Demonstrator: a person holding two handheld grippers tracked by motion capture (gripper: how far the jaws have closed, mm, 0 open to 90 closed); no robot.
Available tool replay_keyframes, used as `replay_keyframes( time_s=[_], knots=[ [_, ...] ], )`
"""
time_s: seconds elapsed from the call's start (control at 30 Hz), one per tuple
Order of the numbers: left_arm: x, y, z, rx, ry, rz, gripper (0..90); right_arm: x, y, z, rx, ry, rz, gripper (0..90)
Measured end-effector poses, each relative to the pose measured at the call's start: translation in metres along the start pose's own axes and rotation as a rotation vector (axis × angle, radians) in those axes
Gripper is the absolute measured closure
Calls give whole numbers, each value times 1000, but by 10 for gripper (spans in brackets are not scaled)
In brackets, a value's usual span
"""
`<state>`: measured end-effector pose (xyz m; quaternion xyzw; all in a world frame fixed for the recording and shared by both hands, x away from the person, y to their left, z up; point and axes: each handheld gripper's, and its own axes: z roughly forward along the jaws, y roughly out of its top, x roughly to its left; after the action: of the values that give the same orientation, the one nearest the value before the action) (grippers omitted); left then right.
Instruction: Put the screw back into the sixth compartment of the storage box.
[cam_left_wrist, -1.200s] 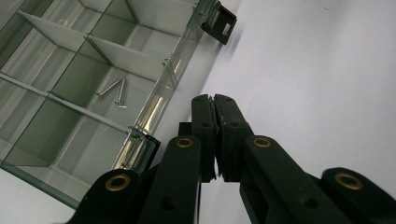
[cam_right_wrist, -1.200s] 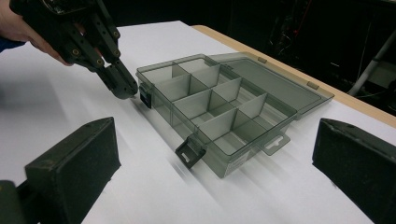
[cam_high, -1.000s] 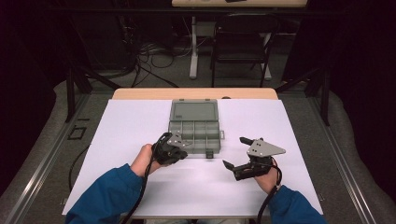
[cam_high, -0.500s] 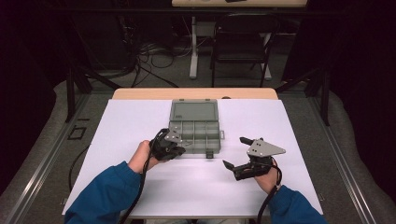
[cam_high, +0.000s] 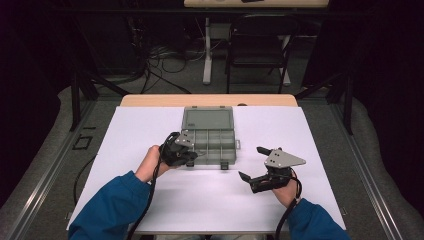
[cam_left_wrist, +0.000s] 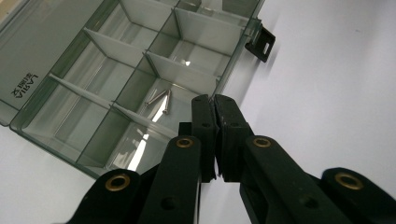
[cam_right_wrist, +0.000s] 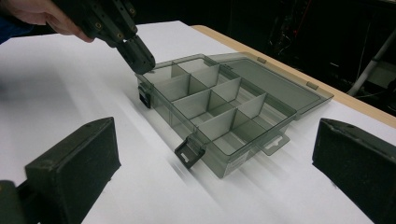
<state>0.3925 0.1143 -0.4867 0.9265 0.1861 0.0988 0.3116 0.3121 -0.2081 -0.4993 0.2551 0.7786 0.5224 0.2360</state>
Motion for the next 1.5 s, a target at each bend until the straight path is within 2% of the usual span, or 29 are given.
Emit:
replay_keyframes(
  time_s=[0.27,0.67,1.2,1.5],
  knots=[
    [5,5,-1,-9,5,-3,877,1,0,1,-4,-1,-2,0],
    [14,11,7,-16,18,-21,877,1,0,1,-3,-1,-3,0],
    [24,13,23,-7,36,-59,877,1,0,2,1,0,1,0],
    [26,12,38,23,35,-65,874,1,-1,2,1,-3,-1,0]
  ],
)
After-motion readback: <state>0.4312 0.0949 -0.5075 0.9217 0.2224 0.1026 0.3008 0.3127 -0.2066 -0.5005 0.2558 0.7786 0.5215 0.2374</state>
